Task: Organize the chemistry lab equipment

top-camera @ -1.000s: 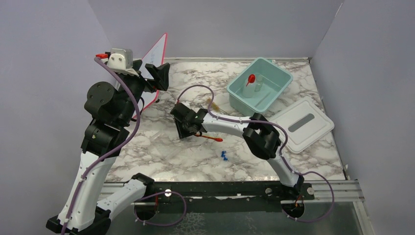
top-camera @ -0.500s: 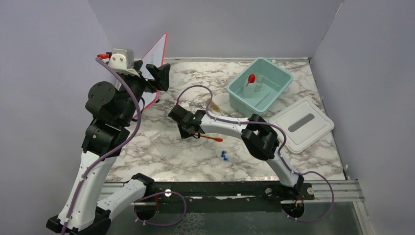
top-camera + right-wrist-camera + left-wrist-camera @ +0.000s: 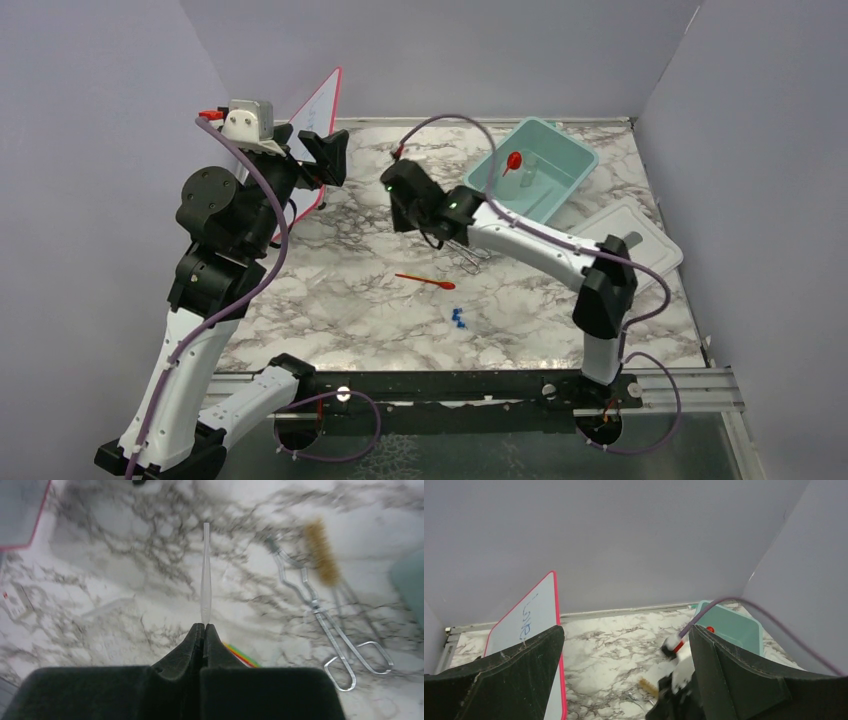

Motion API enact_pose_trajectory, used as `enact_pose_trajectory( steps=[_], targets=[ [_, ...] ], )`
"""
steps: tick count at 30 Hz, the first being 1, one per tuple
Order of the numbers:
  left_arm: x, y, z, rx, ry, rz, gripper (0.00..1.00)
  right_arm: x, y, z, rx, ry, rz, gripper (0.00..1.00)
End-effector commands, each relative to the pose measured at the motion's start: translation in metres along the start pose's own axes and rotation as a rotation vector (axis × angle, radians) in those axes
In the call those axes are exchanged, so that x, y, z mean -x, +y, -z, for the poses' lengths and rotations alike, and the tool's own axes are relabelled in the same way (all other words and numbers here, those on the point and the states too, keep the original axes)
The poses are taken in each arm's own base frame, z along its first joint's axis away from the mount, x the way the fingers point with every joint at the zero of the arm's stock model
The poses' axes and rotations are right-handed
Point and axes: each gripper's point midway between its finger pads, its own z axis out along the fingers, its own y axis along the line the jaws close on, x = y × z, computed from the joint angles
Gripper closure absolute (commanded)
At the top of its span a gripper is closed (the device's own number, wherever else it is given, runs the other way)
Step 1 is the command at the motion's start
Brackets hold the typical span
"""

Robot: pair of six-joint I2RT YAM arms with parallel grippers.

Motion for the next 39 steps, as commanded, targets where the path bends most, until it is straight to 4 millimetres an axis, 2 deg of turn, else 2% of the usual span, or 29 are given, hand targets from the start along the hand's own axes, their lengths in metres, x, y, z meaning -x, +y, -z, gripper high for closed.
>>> enact_pose_trajectory(
  steps=[1, 4, 8, 12, 15, 17, 21, 26, 33, 39],
  targets=[
    [0.001, -0.008, 0.001, -0.036, -0.016, 0.031, 0.02, 0.067, -0.077, 0.036, -0.148, -0.161, -0.108, 1.00],
    [-0.005, -0.012, 0.000, -0.054, -0.002, 0.057, 0.02, 0.102, -0.130, 0.064, -0.262, -0.254, -0.164, 0.99],
    [-0.021, -0.024, -0.001, -0.111, 0.036, 0.140, 0.02, 0.131, -0.206, 0.097, -0.417, -0.330, -0.266, 0.98],
    [-0.031, -0.035, -0.004, -0.162, 0.065, 0.187, 0.02, 0.131, -0.273, 0.113, -0.537, -0.329, -0.360, 0.98],
    [-0.032, -0.037, -0.004, -0.174, 0.069, 0.190, 0.02, 0.121, -0.306, 0.115, -0.590, -0.304, -0.422, 0.98],
    [-0.032, -0.036, -0.004, -0.171, 0.068, 0.189, 0.02, 0.107, -0.325, 0.109, -0.619, -0.264, -0.466, 0.98],
    [-0.035, -0.038, -0.006, -0.177, 0.077, 0.190, 0.02, 0.077, -0.349, 0.090, -0.638, -0.182, -0.554, 0.98],
    [-0.039, -0.039, -0.008, -0.179, 0.088, 0.204, 0.02, 0.051, -0.365, 0.059, -0.655, -0.134, -0.635, 0.97],
    [-0.047, -0.049, -0.015, -0.226, 0.120, 0.232, 0.03, 0.035, -0.374, 0.015, -0.653, -0.097, -0.692, 0.96],
    [-0.053, -0.069, -0.019, -0.339, 0.166, 0.225, 0.06, 0.026, -0.385, 0.002, -0.706, -0.104, -0.726, 0.96]
  ],
)
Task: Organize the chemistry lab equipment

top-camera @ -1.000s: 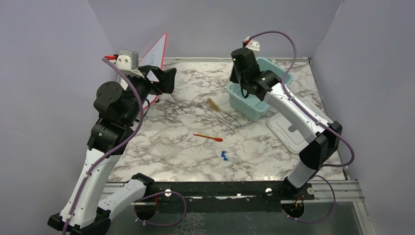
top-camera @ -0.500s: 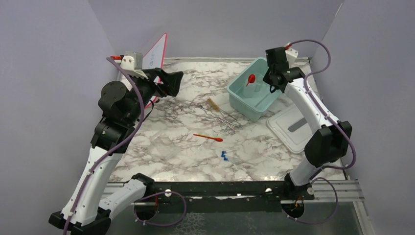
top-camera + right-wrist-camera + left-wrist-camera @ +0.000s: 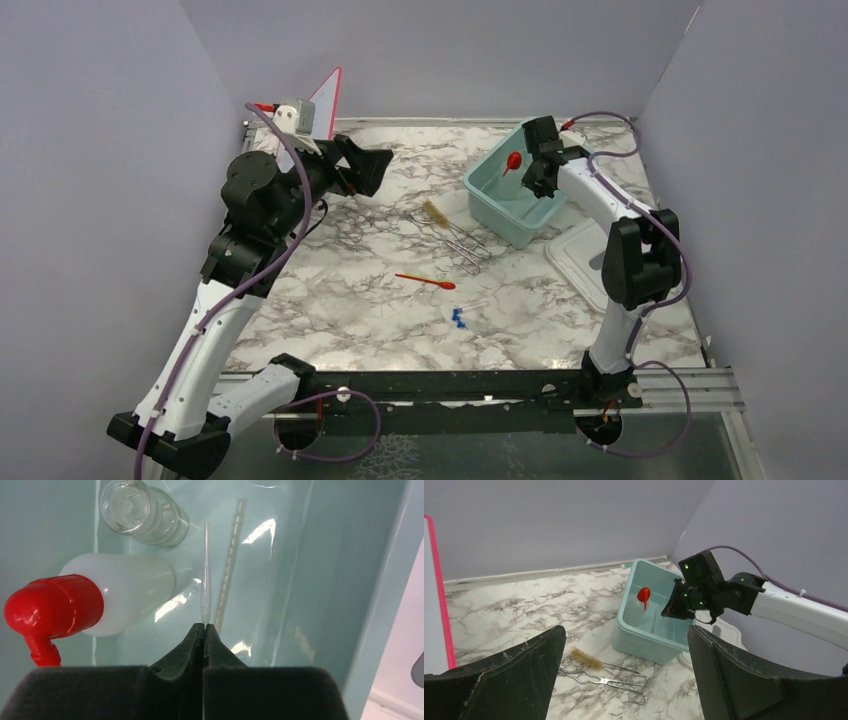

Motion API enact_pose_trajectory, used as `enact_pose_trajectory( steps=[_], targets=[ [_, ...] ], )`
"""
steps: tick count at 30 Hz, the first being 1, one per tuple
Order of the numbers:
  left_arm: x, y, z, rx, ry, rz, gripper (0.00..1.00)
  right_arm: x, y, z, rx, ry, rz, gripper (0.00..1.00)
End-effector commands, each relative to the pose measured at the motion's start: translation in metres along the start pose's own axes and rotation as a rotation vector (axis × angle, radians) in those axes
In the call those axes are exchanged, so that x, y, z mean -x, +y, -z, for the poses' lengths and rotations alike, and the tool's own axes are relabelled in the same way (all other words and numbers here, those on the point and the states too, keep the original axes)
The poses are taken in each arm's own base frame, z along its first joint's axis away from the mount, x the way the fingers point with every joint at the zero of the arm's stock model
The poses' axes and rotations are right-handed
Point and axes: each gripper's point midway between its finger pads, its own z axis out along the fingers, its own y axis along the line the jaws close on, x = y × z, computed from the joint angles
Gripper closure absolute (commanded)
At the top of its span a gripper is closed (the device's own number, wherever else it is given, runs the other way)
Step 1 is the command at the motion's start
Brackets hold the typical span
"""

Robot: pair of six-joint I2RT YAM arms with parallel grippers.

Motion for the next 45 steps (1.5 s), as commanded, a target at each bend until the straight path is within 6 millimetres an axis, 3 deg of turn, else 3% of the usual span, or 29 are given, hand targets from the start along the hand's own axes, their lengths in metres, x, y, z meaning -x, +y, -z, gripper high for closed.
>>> enact_pose_trajectory(
  steps=[1, 6, 9, 12, 17, 21, 27, 32, 36, 41, 45],
  targets=[
    [0.001, -0.024, -0.006, -0.128, 0.022, 0.001, 0.07, 0.016, 0.006, -0.006, -0.001, -0.063, -0.092, 0.96],
    [0.000, -0.024, -0.010, -0.132, 0.030, 0.000, 0.07, 0.007, 0.002, -0.021, -0.037, -0.048, -0.092, 0.92],
    [0.001, -0.025, -0.011, -0.137, 0.028, -0.006, 0.07, 0.004, 0.002, -0.023, -0.046, -0.030, -0.092, 0.80],
    [0.004, -0.026, -0.011, -0.141, 0.025, -0.012, 0.07, 0.015, 0.001, -0.012, -0.040, -0.057, -0.099, 0.69],
    [0.008, -0.026, -0.013, -0.135, 0.017, -0.022, 0.07, 0.044, 0.009, 0.020, 0.054, -0.136, -0.076, 0.63],
    [0.011, -0.027, -0.014, -0.138, 0.012, -0.031, 0.07, 0.061, 0.033, 0.055, 0.234, -0.155, 0.033, 0.62],
    [0.013, -0.023, -0.011, -0.117, 0.004, -0.048, 0.06, 0.057, 0.074, 0.116, 0.574, -0.151, 0.250, 0.60],
    [0.014, -0.009, -0.007, -0.040, -0.006, -0.067, 0.06, 0.018, 0.109, 0.163, 0.759, -0.168, 0.449, 0.49],
    [0.010, -0.008, -0.006, -0.036, 0.001, -0.056, 0.06, -0.040, 0.135, 0.179, 0.823, -0.134, 0.652, 0.45],
    [0.008, -0.012, -0.006, -0.058, 0.005, -0.037, 0.06, -0.108, 0.147, 0.170, 0.813, -0.030, 0.821, 0.41],
    [0.011, -0.011, -0.003, -0.047, -0.004, -0.045, 0.06, -0.143, 0.144, 0.147, 0.732, 0.030, 0.882, 0.41]
  ],
)
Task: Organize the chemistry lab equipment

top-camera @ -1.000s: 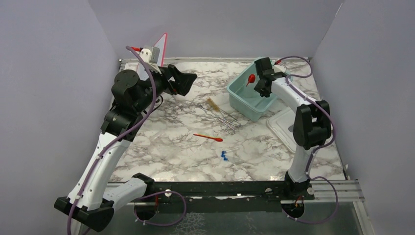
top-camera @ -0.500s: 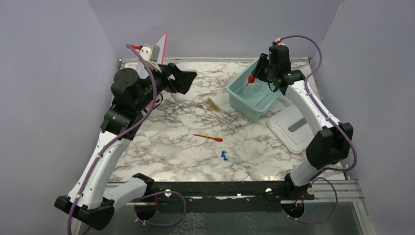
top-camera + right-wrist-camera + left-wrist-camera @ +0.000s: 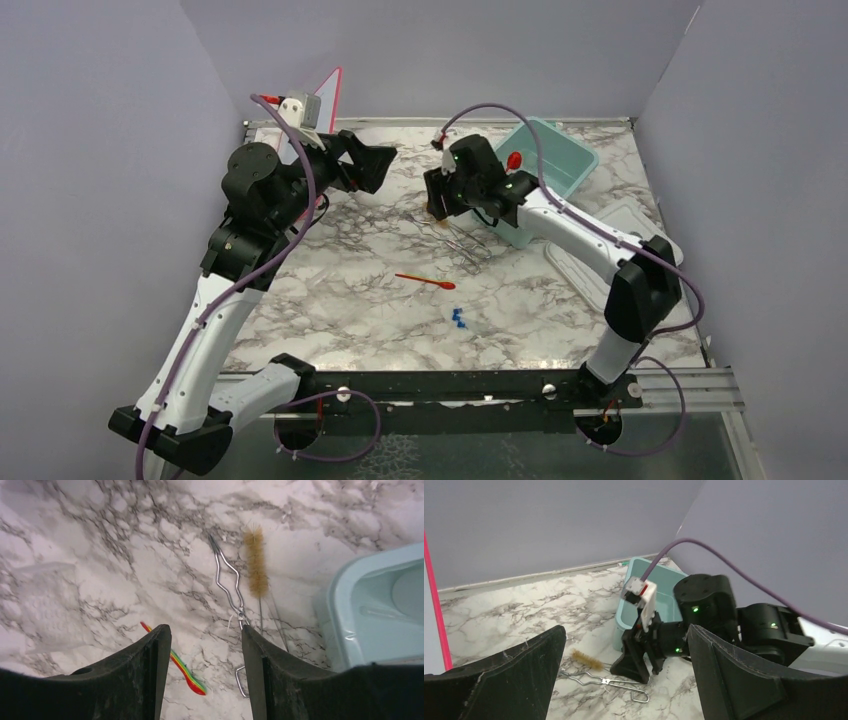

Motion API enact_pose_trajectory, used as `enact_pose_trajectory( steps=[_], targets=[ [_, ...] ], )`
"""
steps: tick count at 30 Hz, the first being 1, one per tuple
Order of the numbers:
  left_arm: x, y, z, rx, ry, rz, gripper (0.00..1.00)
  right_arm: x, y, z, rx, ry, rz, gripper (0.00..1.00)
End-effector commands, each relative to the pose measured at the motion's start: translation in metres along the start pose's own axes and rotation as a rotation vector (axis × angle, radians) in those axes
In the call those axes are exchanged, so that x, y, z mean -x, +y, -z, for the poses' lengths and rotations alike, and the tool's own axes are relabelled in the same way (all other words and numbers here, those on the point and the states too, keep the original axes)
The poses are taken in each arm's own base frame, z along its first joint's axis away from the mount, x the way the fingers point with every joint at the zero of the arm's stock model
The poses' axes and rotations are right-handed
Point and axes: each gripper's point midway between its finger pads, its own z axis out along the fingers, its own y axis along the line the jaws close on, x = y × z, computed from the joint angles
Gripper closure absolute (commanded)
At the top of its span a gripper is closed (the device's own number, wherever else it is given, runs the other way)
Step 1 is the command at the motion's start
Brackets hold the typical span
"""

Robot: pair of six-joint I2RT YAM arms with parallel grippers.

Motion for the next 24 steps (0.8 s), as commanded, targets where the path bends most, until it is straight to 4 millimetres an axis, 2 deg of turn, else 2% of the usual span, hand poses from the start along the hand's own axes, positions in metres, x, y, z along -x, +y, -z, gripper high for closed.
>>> enact_pose_trajectory(
  steps=[1, 2, 3, 6, 9, 12, 16, 24],
  targets=[
    [0.012, -0.003, 0.007, 0.003, -0.042, -0.008, 0.06, -0.049, -0.008, -0.026, -0.077, 0.145, 0.053, 0.42],
    [0.012, -0.003, 0.007, 0.006, -0.042, -0.010, 0.06, -0.054, -0.009, -0.031, -0.094, 0.158, 0.048, 0.47],
    [0.012, -0.003, 0.008, 0.007, -0.044, -0.011, 0.06, -0.060, -0.011, -0.037, -0.119, 0.173, 0.039, 0.57],
    [0.013, -0.003, 0.007, 0.006, -0.044, -0.013, 0.05, -0.071, -0.025, -0.053, -0.210, 0.196, 0.036, 0.73],
    [0.016, -0.004, 0.007, 0.003, -0.048, -0.021, 0.06, -0.077, -0.049, -0.065, -0.359, 0.212, 0.026, 0.74],
    [0.018, -0.004, 0.009, 0.008, -0.052, -0.030, 0.06, -0.085, -0.058, -0.077, -0.408, 0.246, 0.056, 0.74],
    [0.020, -0.003, 0.009, 0.015, -0.055, -0.036, 0.06, -0.102, -0.064, -0.092, -0.428, 0.297, 0.084, 0.74],
    [0.020, 0.000, 0.011, 0.031, -0.057, -0.049, 0.06, -0.124, -0.063, -0.105, -0.404, 0.349, 0.102, 0.80]
  ],
)
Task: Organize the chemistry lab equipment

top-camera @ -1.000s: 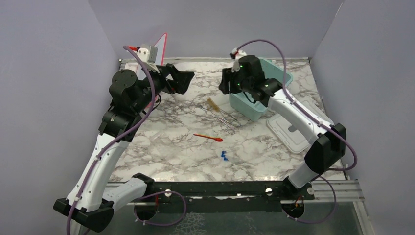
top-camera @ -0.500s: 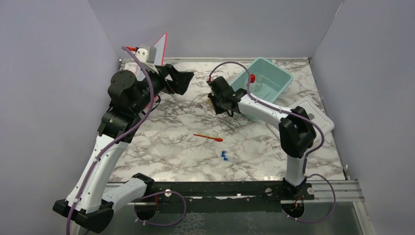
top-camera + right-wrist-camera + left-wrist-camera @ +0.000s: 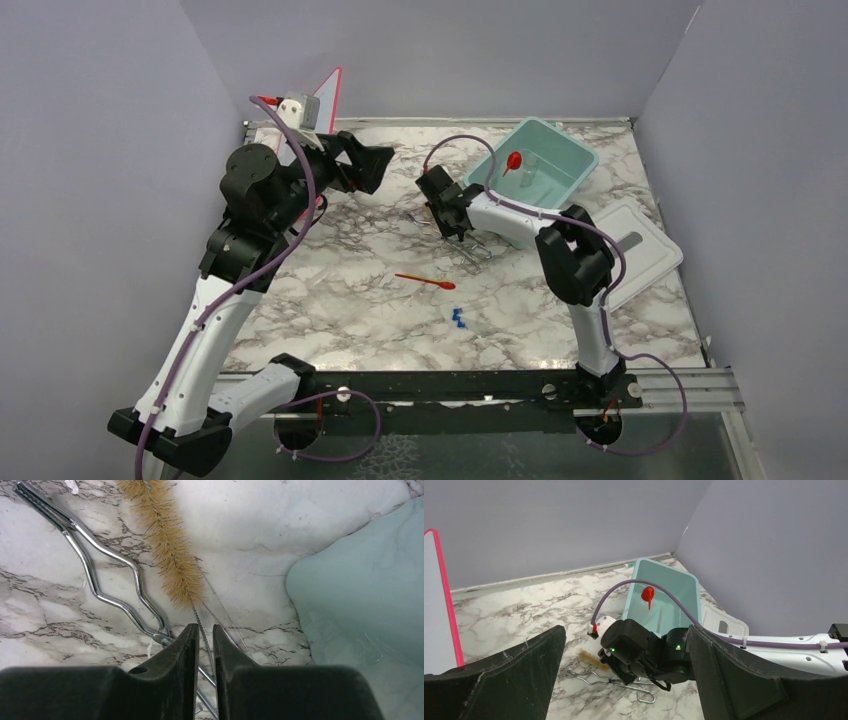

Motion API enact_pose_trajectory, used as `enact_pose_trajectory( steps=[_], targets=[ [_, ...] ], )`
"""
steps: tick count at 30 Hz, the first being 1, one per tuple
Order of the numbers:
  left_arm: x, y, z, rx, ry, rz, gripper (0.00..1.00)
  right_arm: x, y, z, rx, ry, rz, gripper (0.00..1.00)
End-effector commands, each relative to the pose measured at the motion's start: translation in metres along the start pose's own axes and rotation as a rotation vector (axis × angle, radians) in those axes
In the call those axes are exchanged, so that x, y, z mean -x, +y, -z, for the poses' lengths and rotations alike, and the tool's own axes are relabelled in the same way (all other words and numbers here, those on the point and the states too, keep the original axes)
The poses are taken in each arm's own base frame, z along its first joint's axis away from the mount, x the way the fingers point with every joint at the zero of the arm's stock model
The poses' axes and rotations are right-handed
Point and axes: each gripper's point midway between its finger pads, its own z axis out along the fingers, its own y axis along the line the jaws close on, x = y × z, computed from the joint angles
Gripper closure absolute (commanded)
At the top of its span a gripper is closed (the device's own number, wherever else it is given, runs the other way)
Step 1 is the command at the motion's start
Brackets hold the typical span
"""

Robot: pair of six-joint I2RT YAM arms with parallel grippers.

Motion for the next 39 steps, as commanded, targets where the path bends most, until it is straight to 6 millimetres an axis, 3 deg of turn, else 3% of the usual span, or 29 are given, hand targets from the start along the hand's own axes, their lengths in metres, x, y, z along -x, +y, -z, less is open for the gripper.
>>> enact_pose_trajectory(
  steps=[1, 13, 18, 21, 27, 33, 39],
  targets=[
    [0.018, -0.003, 0.009, 0.011, -0.050, -0.027, 0.06, -0.004, 0.001, -0.007, -0.017, 0.018, 0.020, 0.80],
    [0.020, -0.003, 0.009, 0.011, -0.052, -0.031, 0.06, -0.018, 0.012, -0.018, 0.054, 0.041, 0.071, 0.80],
    [0.021, -0.004, 0.010, 0.009, -0.056, -0.031, 0.06, -0.020, 0.016, -0.016, 0.121, 0.046, 0.057, 0.93],
    [0.021, -0.004, 0.009, 0.010, -0.056, -0.028, 0.06, -0.011, 0.020, -0.007, 0.157, 0.012, 0.061, 0.99],
    [0.022, -0.004, 0.011, 0.010, -0.058, -0.026, 0.06, 0.033, 0.008, 0.035, 0.159, -0.148, 0.029, 0.99],
    [0.021, -0.004, 0.011, 0.011, -0.057, -0.025, 0.06, 0.081, -0.006, 0.093, 0.178, -0.363, -0.037, 1.00],
    [0.020, -0.004, 0.013, 0.012, -0.058, -0.027, 0.05, 0.120, -0.038, 0.150, 0.109, -0.554, -0.137, 0.99]
  ],
)
